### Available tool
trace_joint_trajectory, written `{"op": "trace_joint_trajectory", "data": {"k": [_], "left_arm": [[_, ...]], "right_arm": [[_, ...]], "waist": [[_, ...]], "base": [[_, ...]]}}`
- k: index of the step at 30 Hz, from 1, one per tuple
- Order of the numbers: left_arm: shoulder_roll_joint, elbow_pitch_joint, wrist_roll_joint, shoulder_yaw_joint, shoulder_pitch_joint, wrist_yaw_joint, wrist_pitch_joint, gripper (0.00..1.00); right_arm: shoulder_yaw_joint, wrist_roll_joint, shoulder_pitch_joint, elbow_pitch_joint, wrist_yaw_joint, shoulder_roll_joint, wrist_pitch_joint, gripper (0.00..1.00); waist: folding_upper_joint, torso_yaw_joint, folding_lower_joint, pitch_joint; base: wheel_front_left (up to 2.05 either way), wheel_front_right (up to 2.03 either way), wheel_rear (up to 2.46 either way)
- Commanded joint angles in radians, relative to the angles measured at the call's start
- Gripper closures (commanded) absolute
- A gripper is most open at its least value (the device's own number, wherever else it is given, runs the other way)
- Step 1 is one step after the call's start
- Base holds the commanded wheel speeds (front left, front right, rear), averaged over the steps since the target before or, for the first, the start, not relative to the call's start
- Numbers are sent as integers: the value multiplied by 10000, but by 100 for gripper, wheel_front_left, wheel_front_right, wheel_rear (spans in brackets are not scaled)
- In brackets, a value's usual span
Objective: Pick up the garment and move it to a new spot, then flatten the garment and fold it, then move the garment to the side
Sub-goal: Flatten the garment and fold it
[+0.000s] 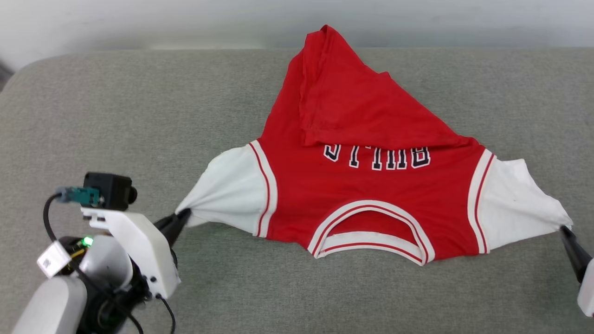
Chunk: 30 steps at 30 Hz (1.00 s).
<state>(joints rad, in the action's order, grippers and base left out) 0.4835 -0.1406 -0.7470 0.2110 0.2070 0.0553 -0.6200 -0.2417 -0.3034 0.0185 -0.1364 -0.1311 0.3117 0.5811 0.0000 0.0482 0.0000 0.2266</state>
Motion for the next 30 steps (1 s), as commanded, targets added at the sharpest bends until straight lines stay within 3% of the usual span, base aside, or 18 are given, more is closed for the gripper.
{"op": "trace_joint_trajectory", "data": {"k": [1,10,19,26,27,28,29,30], "left_arm": [[-71,-523,-38,-16,-338,145,34,100],[-257,-2729,203,397,-1091,531,-62,100],[-273,-3341,410,579,-853,543,-41,100],[-310,-3326,326,621,-688,439,26,100],[-296,-3296,328,601,-677,433,45,100],[-283,-3264,330,590,-667,417,56,100],[-274,-3227,322,580,-658,404,68,100],[-274,-3227,322,580,-658,404,68,100]], "right_arm": [[-185,110,-124,-2,7,57,424,0],[-599,474,925,1260,7,388,1531,0],[5,524,1820,2678,7,841,1596,0],[774,107,1843,3781,-10,728,1979,0],[853,5,1810,3934,-13,688,2044,26],[968,-49,1758,4053,-18,658,2124,67],[1065,-127,1705,4148,-22,643,2166,100],[1065,-127,1705,4148,-22,643,2166,100]], "waist": [[0,144,0,-3],[0,561,0,450],[0,817,0,982],[0,975,0,1175],[0,988,0,1173],[0,1003,0,1161],[0,1014,0,1141],[0,1014,0,1141]], "base": [[0,0,0],[0,0,0],[0,0,0],[0,0,0],[0,0,0],[0,0,0],[0,0,0],[0,0,0]]}}
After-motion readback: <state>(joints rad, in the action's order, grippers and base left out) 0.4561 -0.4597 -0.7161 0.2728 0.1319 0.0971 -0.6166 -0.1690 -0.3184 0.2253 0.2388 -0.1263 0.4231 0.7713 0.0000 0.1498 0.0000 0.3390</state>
